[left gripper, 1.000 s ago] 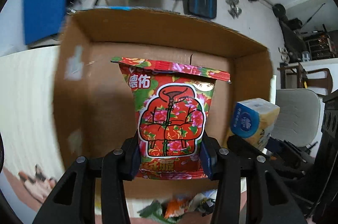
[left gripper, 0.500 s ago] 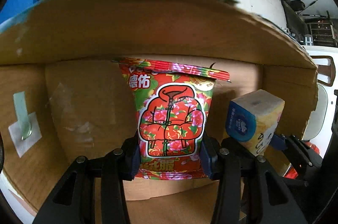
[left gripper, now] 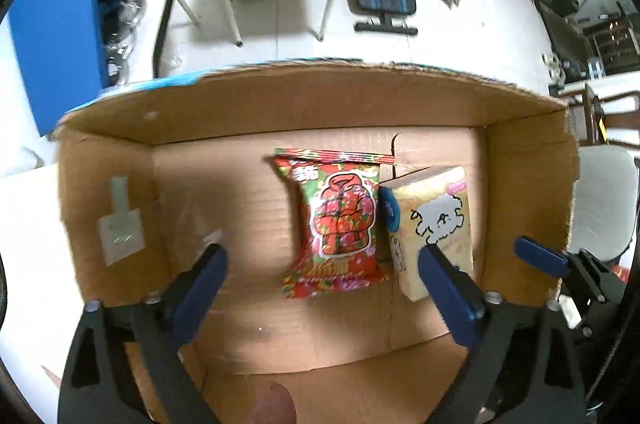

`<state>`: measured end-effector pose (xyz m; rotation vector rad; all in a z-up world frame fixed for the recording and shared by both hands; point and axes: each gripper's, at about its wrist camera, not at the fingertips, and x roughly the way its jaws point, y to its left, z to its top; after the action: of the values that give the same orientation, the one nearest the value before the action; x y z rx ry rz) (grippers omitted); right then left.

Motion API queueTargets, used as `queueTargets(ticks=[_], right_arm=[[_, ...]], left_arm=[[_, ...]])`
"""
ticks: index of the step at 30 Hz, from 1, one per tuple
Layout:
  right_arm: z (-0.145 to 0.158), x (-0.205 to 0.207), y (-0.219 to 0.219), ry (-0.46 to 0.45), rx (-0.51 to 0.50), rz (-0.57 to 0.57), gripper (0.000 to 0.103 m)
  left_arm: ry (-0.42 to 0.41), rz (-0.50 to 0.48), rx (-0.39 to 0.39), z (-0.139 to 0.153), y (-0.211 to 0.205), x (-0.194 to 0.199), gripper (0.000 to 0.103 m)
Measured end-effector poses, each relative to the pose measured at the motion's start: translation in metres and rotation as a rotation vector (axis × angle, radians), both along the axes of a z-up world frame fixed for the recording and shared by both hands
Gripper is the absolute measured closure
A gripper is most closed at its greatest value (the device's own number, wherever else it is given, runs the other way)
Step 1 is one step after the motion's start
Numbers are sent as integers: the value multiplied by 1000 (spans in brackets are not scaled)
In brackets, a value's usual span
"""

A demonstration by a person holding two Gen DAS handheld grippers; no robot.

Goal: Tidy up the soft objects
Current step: 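Carry both items into the cardboard box and open both grippers, then move left gripper to green snack bag while right gripper reaches blue tissue pack, then close left gripper on green snack bag while right gripper grasps blue tissue pack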

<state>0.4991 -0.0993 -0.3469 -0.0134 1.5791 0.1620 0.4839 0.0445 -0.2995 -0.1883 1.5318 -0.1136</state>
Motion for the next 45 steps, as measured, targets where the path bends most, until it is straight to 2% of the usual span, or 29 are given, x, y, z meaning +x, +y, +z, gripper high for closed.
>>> queueTargets(ticks=[3, 4, 9, 14, 20, 22, 23, 25, 27, 29, 30, 31, 32, 33, 34, 37, 41, 43, 45], right_arm=[[13, -16, 4, -23, -23, 22, 0], [18, -22, 4, -31, -25, 25, 0], [39, -51, 4, -96, -46, 28, 0], [65, -83, 17, -238, -75, 103, 0], [99, -123, 24, -288, 64, 119, 0], [112, -143, 17, -297, 107, 136, 0], [116, -151, 14, -299, 118, 140, 0], [119, -173, 5, -300, 115, 154, 0], [109, -196, -7, -289, 84, 171, 0], [92, -219, -24, -265, 51, 176, 0], [82, -228, -32, -245, 43, 179, 0], [69, -235, -41, -217, 37, 179, 2], [51, -242, -50, -173, 31, 172, 5], [38, -246, -58, -136, 31, 162, 16], [19, -250, -69, -82, 32, 144, 22], [-17, -256, -85, -18, 28, 128, 22], [-42, -258, -92, 0, 0, 138, 22], [-47, -255, -91, 1, 9, 144, 22], [-49, -251, -88, -9, -2, 153, 22]], left_arm=[[-33, 36, -16, 8, 13, -21, 1], [-41, 42, -13, 2, 21, -22, 1], [-123, 68, 10, 31, 36, -55, 1], [-201, 89, 56, 59, 42, -98, 1], [-329, 90, 166, 100, 25, -152, 1], [-349, 93, 204, 108, 17, -176, 1], [-346, 126, 193, 109, 16, -191, 1], [-319, 179, 168, 100, 15, -220, 1], [-229, 240, 103, 73, 16, -249, 1], [-84, 305, 3, 28, 15, -279, 1], [-22, 329, -47, 7, 14, -291, 6], [59, 352, -96, -21, 8, -306, 10], [108, 351, -109, -39, 2, -315, 19], [164, 353, -136, -61, -6, -324, 21], [188, 353, -143, -73, -12, -328, 21], [231, 335, -120, -106, -37, -336, 21], [244, 286, -25, -136, -62, -334, 19], [235, 278, 9, -140, -66, -333, 19], [218, 245, 96, -138, -67, -334, 19]])
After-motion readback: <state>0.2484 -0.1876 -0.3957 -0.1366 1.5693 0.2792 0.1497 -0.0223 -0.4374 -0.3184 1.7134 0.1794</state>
